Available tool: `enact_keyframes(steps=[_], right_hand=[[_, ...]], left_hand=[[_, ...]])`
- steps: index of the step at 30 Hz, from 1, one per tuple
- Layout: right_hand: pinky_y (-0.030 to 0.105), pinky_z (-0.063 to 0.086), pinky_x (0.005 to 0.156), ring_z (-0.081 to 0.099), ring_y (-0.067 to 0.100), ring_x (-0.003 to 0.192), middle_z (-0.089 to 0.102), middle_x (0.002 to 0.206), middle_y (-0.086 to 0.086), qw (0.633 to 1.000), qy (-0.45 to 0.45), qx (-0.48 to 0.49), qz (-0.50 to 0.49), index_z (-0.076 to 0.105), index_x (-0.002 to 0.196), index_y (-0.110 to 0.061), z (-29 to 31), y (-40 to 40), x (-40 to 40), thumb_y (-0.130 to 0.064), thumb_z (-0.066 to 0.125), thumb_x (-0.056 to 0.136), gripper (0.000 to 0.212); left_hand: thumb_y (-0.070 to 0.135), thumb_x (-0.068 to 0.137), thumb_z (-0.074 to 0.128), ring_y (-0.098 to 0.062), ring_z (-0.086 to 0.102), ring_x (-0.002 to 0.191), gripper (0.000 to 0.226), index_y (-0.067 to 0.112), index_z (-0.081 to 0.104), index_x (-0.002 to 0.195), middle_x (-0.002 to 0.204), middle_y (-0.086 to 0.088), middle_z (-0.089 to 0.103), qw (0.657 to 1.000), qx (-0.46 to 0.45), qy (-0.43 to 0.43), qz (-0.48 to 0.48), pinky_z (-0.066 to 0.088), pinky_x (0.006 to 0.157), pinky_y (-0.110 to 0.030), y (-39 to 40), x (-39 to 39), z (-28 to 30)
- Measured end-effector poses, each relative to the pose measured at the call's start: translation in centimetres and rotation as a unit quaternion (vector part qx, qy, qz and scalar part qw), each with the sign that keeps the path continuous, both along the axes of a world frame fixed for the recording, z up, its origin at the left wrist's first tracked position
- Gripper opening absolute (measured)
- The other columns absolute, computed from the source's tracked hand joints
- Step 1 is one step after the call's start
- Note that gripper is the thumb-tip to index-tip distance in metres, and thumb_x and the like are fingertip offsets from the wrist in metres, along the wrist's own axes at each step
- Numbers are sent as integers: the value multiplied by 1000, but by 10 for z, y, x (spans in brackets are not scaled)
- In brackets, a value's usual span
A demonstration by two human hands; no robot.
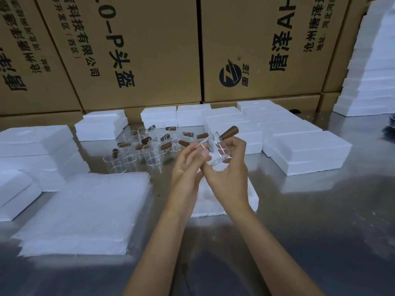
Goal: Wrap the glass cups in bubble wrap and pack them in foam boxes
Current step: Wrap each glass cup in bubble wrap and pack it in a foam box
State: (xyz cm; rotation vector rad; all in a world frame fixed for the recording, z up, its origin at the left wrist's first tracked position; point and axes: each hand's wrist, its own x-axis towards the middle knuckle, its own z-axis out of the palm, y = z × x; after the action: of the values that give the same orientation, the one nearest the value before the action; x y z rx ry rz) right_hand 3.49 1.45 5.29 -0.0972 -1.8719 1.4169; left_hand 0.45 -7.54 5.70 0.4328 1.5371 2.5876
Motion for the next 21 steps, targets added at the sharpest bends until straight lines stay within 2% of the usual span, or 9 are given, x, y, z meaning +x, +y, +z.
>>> enact_keyframes(steps=[3,6,8,10,13,15,17,19,21], right_hand=[[12,49,76,67,2,93,69,105,-17,992,-34,-92,73,42,110,-40,0,-2,-1,-33,82,76,53],[15,52,76,70,2,90,75,99,-13,968,-58,-196,143,47,109,-37,1,7,0,-46,83,66,57],[29,54,88,72,7,93,77,98,-9,956,-73,-231,167,50,114,-32,1,11,-1,-54,81,62,64],[36,54,90,73,15,95,77,99,-2,945,-80,-257,185,51,119,-25,0,14,-1,-58,79,63,70],[38,52,90,73,24,100,76,105,8,927,-85,-286,227,56,115,-24,1,17,-2,-54,73,71,56],[37,52,87,72,25,99,76,105,11,908,-92,-310,265,62,105,-24,2,19,-1,-53,69,74,43],[32,54,81,71,20,88,75,97,11,895,-108,-324,287,68,102,-20,3,19,1,-58,66,72,49],[28,53,73,65,15,74,74,88,8,899,-112,-314,285,74,97,-19,4,20,2,-61,63,72,50],[30,50,74,62,12,68,73,82,3,914,-119,-292,255,79,84,-24,5,20,3,-62,59,76,44]], left_hand=[[31,99,57,-14,67,114,31,18,62,126,118,4,73,1000,-1,-11,3,55,84,-26,-3,-5,0],[26,103,46,-19,63,115,28,20,69,118,121,-2,70,1000,-16,3,14,49,95,-38,-10,-11,0],[23,100,48,-19,64,110,27,21,71,115,117,-4,70,999,-41,8,10,47,95,-39,-10,-11,0],[26,93,55,-17,65,101,26,22,71,114,107,-5,71,998,-66,7,-4,49,93,-38,-7,-9,-1],[29,100,53,-16,65,97,30,22,66,126,103,-4,68,996,-80,6,-33,51,94,-40,-1,-6,-3],[31,102,52,-13,64,94,31,26,63,131,104,-2,68,996,-68,5,-58,51,87,-33,-1,-5,-1],[34,97,59,-13,64,94,36,29,61,132,111,-5,69,996,-51,3,-71,50,81,-27,-1,-4,1],[36,92,64,-15,66,99,38,29,62,129,120,-6,70,997,-43,17,-68,52,82,-27,-2,-3,2],[35,91,66,-15,68,102,33,29,66,123,123,-4,70,997,-33,30,-67,54,80,-26,-3,-3,3]])
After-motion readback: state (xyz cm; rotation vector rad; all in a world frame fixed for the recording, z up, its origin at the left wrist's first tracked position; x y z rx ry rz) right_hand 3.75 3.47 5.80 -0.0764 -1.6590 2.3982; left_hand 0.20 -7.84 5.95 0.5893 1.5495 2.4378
